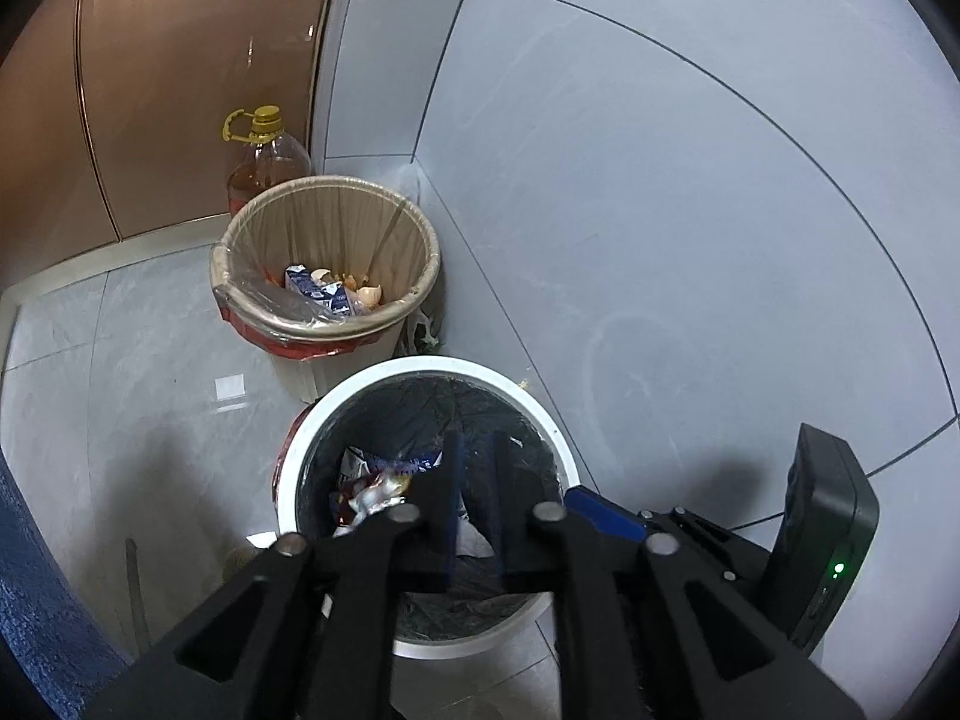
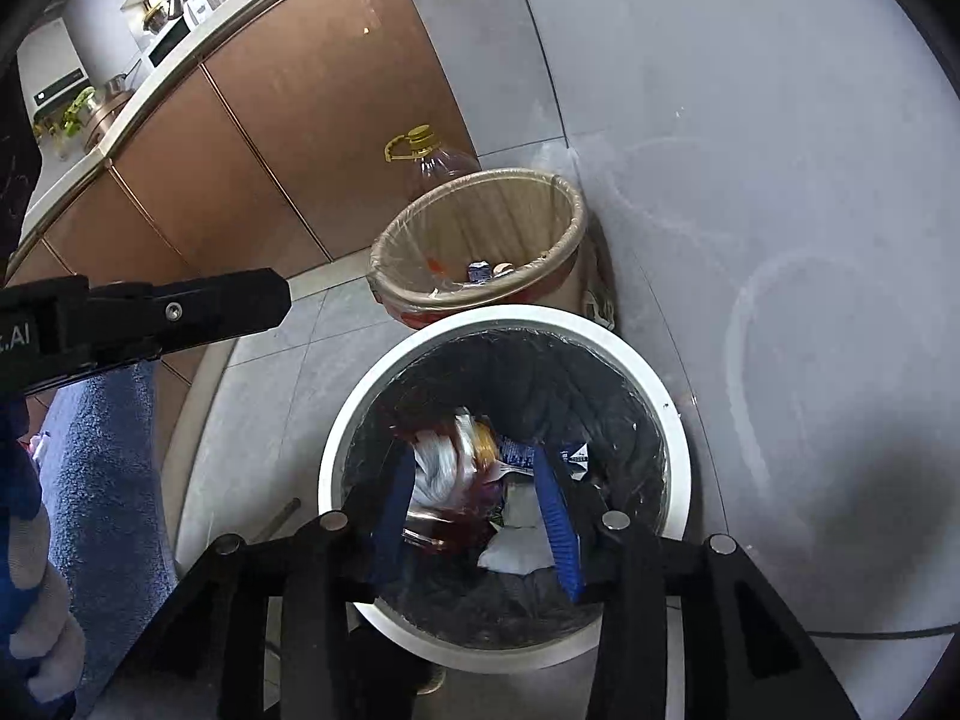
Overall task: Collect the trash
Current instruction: 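Open both tools over the black-lined bin to drop the bag and tissue, then move both tools back over the table toward the remaining wrappers, then grasp the clear red-striped wrapper with the left tool while the right tool grasps the purple wrapper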
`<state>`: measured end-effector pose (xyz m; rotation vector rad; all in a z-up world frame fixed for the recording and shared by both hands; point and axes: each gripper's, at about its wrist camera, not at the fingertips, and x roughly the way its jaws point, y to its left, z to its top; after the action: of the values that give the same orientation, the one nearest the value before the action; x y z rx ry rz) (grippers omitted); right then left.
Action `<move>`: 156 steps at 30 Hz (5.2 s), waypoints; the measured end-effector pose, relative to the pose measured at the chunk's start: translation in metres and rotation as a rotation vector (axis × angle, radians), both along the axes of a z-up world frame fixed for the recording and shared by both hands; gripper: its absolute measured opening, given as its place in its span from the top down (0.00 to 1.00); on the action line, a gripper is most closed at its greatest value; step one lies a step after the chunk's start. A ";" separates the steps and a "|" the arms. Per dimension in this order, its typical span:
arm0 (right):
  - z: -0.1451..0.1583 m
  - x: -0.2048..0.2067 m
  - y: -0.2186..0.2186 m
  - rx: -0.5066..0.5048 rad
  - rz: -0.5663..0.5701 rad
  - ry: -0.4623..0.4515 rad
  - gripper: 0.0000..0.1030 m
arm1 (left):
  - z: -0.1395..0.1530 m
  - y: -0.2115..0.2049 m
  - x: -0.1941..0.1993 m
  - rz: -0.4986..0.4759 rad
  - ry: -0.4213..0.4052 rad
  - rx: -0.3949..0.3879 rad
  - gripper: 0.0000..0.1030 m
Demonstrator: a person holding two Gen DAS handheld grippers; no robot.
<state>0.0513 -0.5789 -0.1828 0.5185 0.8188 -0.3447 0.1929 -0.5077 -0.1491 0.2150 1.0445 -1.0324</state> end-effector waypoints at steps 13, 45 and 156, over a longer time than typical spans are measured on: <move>0.043 -0.004 0.031 -0.022 0.039 -0.082 0.57 | 0.057 0.062 -0.009 0.100 -0.063 -0.105 0.61; 0.222 -0.052 0.239 -0.199 0.384 -0.416 0.33 | 0.205 0.388 -0.150 0.629 -0.585 -0.109 0.38; 0.077 0.136 0.502 0.159 1.004 0.009 0.60 | 0.008 0.647 -0.011 0.689 -0.258 0.167 0.82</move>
<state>0.1873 -0.0770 -0.1059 0.2004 1.0168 0.6457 0.1820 0.1398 -0.1412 0.1042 0.8722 -0.2857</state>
